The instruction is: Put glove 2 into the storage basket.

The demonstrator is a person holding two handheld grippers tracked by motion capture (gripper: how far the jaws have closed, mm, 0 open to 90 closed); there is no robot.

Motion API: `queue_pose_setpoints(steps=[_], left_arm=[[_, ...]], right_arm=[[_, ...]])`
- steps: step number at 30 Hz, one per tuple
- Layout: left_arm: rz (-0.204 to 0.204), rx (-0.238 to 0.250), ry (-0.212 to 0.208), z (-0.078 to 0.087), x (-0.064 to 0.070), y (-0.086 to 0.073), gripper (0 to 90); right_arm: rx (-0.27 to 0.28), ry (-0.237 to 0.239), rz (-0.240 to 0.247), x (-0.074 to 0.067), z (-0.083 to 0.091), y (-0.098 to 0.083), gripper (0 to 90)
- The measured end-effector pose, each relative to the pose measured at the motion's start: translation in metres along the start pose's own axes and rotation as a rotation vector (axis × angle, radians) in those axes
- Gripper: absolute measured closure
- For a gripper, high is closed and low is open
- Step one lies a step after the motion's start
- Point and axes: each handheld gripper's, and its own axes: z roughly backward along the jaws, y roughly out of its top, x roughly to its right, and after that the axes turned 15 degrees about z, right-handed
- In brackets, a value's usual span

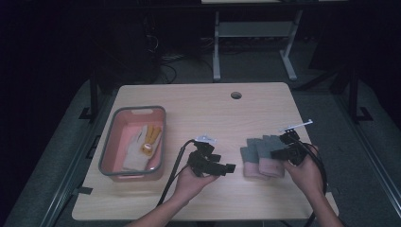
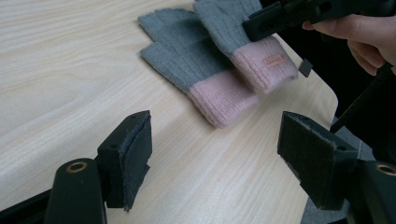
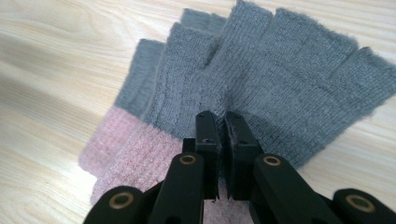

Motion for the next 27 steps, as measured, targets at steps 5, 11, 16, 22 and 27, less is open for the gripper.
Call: queue_pose_setpoints(steps=[5,11,16,22,27], left_arm=[[-0.001,-0.005,0.003,0.0,-0.001,0.0,26.3],[0.003,-0.003,0.007,0.001,-0.002,0.0,26.3],[0.007,0.001,0.01,0.002,-0.004,0.0,26.4],[0.006,-0.005,0.012,0.001,-0.005,0.001,26.4],[0.014,-0.01,0.01,-0.001,-0.005,0.002,26.6]], right_arm=[[0.002,0.011,0.006,-0.01,-0.009,0.01,85.4],[0.002,0.02,-0.006,-0.015,-0.017,0.017,85.3],[-0.015,0.034,-0.007,-0.021,-0.025,0.022,85.3],[-0.026,0.042,-0.009,-0.025,-0.032,0.024,84.5],[-0.026,0.036,-0.005,-0.024,-0.033,0.023,79.1]])
